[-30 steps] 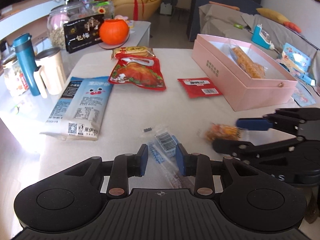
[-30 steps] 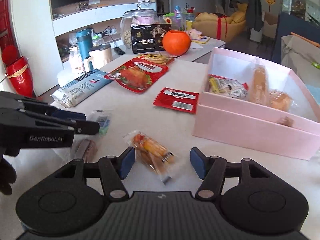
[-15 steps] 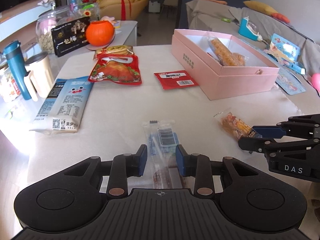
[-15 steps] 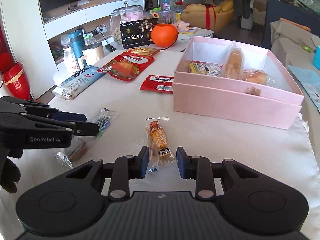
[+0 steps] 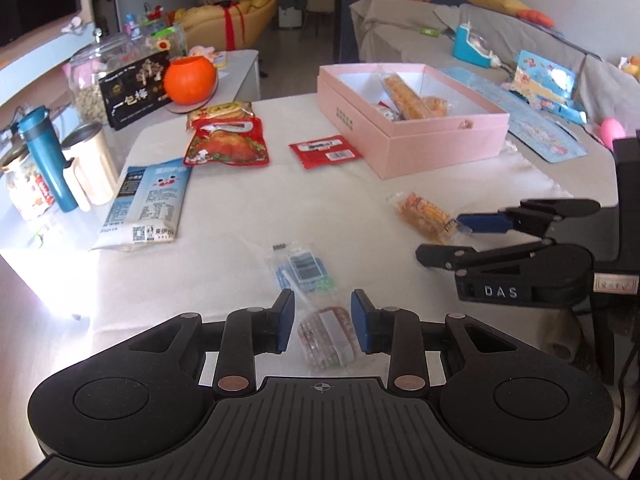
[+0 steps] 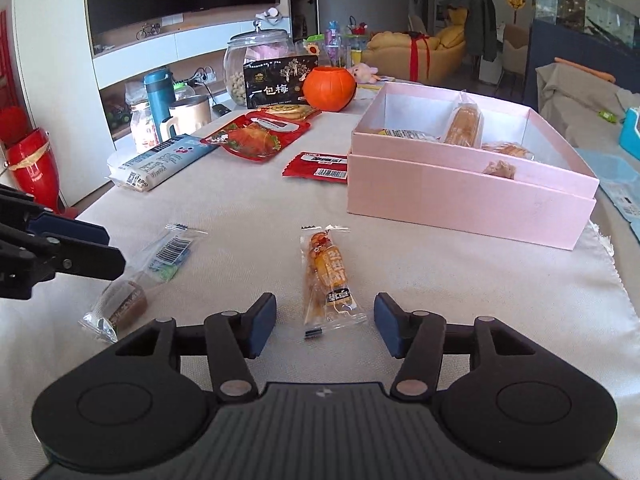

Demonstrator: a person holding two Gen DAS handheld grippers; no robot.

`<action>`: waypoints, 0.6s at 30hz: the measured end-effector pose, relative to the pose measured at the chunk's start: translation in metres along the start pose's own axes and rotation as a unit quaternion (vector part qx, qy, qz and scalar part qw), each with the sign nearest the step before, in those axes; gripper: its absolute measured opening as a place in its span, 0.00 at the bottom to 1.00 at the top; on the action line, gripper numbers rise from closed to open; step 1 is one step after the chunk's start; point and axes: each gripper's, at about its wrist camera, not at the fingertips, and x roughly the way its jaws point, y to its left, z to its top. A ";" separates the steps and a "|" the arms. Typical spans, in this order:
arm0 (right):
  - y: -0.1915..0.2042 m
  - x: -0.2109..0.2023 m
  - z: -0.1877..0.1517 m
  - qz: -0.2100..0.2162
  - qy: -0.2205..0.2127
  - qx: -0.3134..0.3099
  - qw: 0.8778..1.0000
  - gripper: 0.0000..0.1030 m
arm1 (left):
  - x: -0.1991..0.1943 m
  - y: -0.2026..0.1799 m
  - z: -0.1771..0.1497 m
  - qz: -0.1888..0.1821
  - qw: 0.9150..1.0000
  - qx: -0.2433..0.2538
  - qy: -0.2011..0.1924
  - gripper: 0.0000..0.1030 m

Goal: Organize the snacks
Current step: 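Close the left gripper on the clear packet while the right closes on the orange-wrapped snack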

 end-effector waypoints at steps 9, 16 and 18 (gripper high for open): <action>0.004 0.001 -0.002 -0.002 0.000 -0.005 1.000 0.60 | 0.029 -0.030 -0.008 -0.001 0.999 0.040 0.008 0.50; 0.002 -0.001 -0.003 0.000 -0.001 -0.003 1.000 0.61 | 0.034 -0.015 -0.012 0.057 0.997 0.045 0.009 0.51; 0.003 -0.001 -0.003 0.000 0.000 -0.005 1.000 0.63 | 0.034 -0.004 -0.015 0.056 0.998 0.025 0.010 0.51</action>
